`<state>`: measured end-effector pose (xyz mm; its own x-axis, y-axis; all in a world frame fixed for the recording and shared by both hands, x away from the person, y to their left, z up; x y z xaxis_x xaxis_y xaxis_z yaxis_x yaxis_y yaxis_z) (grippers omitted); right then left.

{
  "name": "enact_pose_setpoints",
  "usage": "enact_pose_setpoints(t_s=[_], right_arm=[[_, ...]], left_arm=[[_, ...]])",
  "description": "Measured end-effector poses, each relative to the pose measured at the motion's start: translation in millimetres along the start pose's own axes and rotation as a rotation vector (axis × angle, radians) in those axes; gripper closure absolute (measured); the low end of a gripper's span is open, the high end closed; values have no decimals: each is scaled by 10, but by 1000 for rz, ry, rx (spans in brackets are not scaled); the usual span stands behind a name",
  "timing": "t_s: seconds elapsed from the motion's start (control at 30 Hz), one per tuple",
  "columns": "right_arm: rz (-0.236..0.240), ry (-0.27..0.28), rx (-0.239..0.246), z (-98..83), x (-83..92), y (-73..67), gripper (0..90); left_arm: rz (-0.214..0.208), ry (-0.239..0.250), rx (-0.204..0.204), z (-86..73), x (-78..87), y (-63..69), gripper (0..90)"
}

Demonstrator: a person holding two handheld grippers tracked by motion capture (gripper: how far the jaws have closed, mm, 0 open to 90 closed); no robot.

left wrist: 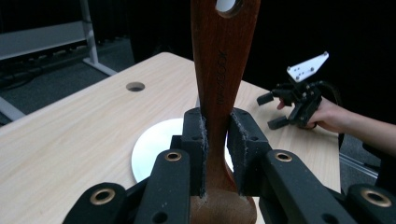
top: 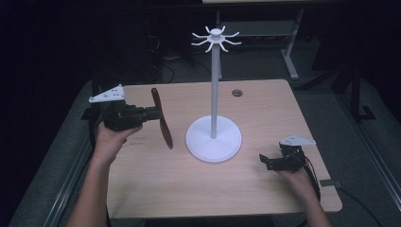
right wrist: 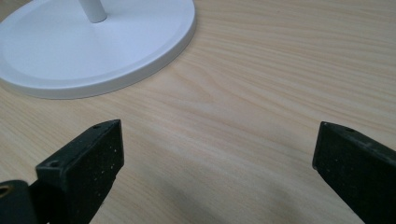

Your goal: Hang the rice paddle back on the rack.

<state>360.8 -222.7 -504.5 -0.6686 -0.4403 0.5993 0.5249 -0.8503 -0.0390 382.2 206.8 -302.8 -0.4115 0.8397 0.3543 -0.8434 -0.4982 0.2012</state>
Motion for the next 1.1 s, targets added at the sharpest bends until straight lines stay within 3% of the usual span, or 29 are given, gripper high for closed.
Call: enact_pose_setpoints(t_s=[0.67, 0.8, 1.1], right_arm=[[-1, 4, -5, -1, -1, 14, 17], [-2, 6, -10, 1, -1, 12, 17], [-2, 8, -9, 2, 3, 15, 17]], left_arm=[[-36, 43, -43, 491, -2, -26, 770], [-48, 48, -47, 579, -21, -5, 770], [-74, 47, -100, 891, -118, 98, 769]])
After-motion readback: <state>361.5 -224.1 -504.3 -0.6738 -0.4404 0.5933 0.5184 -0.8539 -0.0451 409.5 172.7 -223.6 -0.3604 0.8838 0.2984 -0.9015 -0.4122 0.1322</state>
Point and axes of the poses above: each handheld gripper's, and its own axes: x roughly backward along the jaws, z roughly out of its top, y roughly to its right, the point moved 6 cm from there along -x, roughly forward along the jaws, and after that the axes turned 3 degrees about x, right-handed, at the moved point
